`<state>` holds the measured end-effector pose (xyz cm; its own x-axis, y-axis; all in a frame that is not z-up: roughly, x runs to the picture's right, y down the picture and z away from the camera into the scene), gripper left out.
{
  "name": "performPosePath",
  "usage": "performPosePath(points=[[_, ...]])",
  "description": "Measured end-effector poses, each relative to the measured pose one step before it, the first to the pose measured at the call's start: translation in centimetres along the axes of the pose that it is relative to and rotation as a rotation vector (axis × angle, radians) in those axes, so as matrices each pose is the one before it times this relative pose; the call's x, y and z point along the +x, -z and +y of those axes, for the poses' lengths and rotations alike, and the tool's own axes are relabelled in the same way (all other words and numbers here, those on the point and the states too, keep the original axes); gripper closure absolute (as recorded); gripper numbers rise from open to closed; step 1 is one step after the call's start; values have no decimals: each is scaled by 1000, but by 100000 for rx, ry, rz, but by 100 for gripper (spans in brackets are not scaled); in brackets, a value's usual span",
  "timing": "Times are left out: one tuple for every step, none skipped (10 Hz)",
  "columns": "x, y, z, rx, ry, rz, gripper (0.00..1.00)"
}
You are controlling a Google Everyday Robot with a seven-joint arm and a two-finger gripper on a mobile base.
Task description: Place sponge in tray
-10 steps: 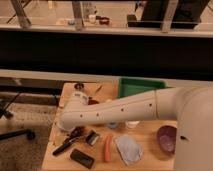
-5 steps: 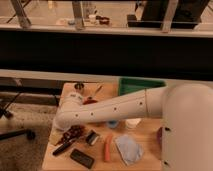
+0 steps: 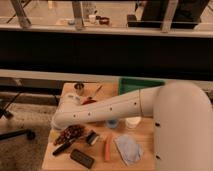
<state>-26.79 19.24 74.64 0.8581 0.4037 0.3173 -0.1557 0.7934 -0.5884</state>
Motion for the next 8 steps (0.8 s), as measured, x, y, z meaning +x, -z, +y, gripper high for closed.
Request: performPosePath(points=[[-89, -416, -299, 779, -751, -96, 20], [-114, -343, -233, 585, -491, -62, 20], [-148, -507, -323, 752, -661, -120, 20], [-128, -402, -288, 673, -678, -119, 20], [-80, -411, -263, 669, -721, -23, 20], [-78, -353, -201, 563, -648, 8, 20], [-91, -469, -226, 724, -765, 19, 20], [-181, -618, -252, 980, -687, -36, 20]])
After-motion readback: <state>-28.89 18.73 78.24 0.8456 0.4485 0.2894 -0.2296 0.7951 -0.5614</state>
